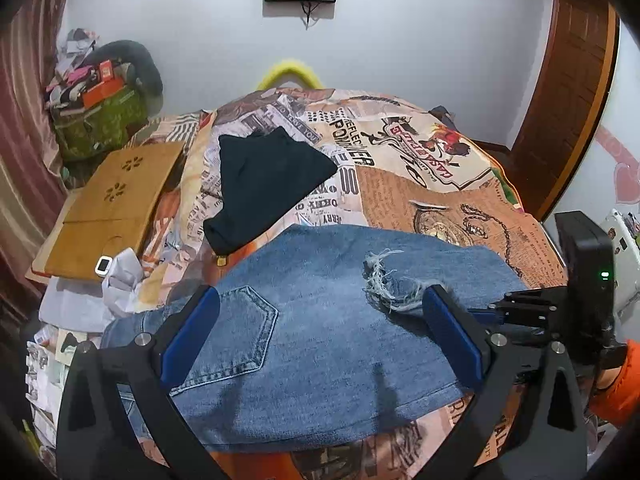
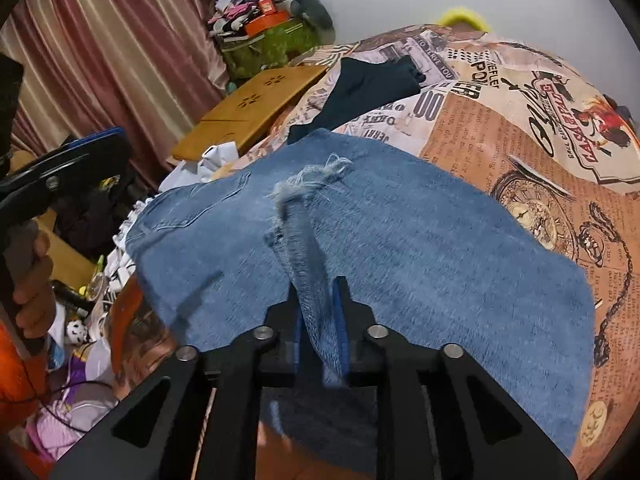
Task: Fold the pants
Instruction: 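Lay the hems over the jeans with the right gripper and open it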
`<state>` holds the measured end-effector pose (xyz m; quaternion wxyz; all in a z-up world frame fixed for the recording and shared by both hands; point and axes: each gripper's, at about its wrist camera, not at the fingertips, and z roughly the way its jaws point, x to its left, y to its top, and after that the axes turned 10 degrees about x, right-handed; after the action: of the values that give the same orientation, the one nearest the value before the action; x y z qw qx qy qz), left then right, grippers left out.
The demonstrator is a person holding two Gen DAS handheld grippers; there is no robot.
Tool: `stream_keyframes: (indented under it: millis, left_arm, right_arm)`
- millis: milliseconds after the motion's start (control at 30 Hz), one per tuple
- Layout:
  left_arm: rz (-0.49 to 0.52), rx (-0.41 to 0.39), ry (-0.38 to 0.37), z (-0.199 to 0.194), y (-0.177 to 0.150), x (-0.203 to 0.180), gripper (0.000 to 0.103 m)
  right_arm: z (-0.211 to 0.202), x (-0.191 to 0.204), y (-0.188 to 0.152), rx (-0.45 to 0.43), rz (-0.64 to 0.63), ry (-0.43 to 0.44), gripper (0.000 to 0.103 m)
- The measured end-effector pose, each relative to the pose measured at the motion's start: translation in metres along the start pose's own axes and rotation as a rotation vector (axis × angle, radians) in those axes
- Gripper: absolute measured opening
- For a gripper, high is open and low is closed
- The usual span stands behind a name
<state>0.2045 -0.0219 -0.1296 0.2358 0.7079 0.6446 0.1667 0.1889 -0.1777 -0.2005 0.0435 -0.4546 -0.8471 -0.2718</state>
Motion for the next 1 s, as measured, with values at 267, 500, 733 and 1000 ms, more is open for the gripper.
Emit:
stream_keyframes:
  millis: [267, 500, 733, 1000]
  left_arm:
    - [0.03, 0.015, -0.026, 0.01, 0.016, -0.017, 0.102]
    - [0.071, 0.065, -0.099, 0.032, 0.046, -0.049, 0.102]
    - [0.12, 0.189, -0.157, 0.088, 0.07, -0.083, 0.102]
    - [0.128, 0.344, -0.118, 0.15, 0.063, -0.096, 0.102]
  right_arm:
    - [-0.048, -0.001, -0.009, -0.089, -0.021, -0.007, 0.042]
    - [-0.091, -0.047, -0.001, -0.218, 0.075, -0.098, 0.044]
    - [-0.084, -0.097, 0.001, -0.22, 0.196, -0.143, 0.057]
    - [-0.035, -0.133, -0.01, -0.044, 0.285, -0.066, 0.057]
